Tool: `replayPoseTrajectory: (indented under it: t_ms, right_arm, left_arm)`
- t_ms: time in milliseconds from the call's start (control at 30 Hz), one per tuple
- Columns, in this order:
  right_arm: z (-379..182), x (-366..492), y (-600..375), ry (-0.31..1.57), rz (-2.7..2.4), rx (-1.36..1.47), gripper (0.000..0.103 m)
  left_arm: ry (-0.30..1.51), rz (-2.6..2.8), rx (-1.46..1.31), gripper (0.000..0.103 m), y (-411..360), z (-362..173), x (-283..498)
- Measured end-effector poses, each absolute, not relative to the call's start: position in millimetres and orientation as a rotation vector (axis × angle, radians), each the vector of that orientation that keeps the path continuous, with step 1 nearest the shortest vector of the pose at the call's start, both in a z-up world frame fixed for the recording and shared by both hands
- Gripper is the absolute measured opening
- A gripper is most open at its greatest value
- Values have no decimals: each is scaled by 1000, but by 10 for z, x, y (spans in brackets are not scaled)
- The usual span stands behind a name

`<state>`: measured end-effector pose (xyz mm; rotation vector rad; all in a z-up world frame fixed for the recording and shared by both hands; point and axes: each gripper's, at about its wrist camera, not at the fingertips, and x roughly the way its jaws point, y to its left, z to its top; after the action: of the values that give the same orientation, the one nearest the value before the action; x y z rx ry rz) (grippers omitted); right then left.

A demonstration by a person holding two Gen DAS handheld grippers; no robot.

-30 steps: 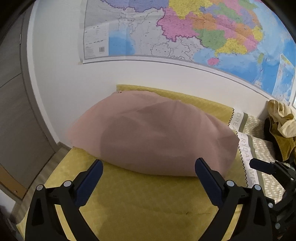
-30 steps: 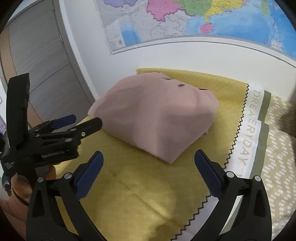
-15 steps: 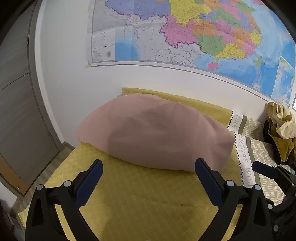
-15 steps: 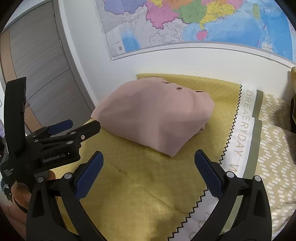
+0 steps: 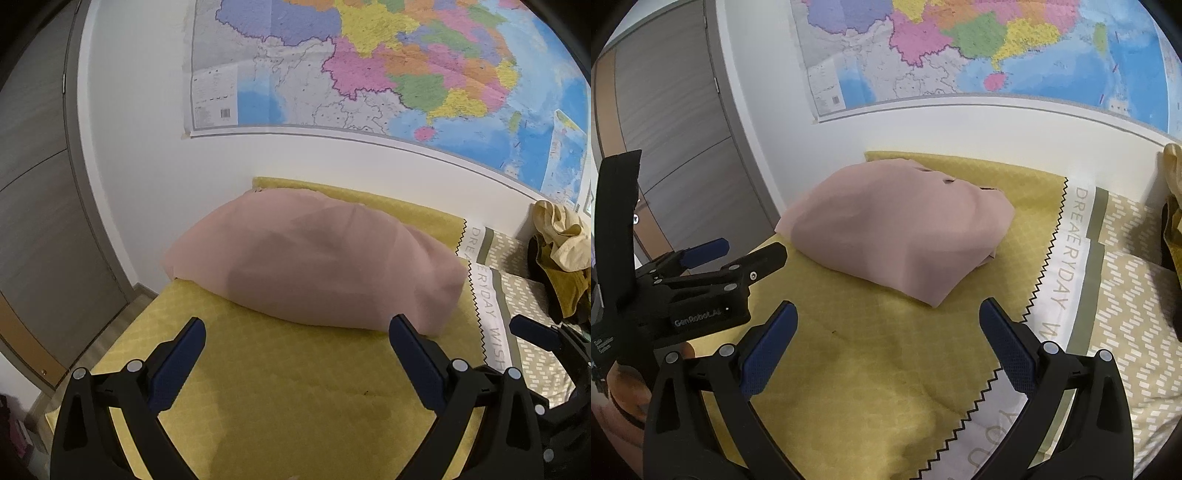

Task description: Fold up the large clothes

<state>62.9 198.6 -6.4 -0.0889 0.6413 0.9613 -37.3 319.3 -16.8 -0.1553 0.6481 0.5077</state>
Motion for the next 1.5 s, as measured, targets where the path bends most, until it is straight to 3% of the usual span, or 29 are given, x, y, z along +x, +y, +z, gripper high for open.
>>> replayPoseTrajectory:
  t_ms: [1500]
  right_arm:
    - [-20, 539, 1942, 633, 958, -88, 97]
  left_arm:
    - [646, 517, -145, 96, 3112, -116, -500]
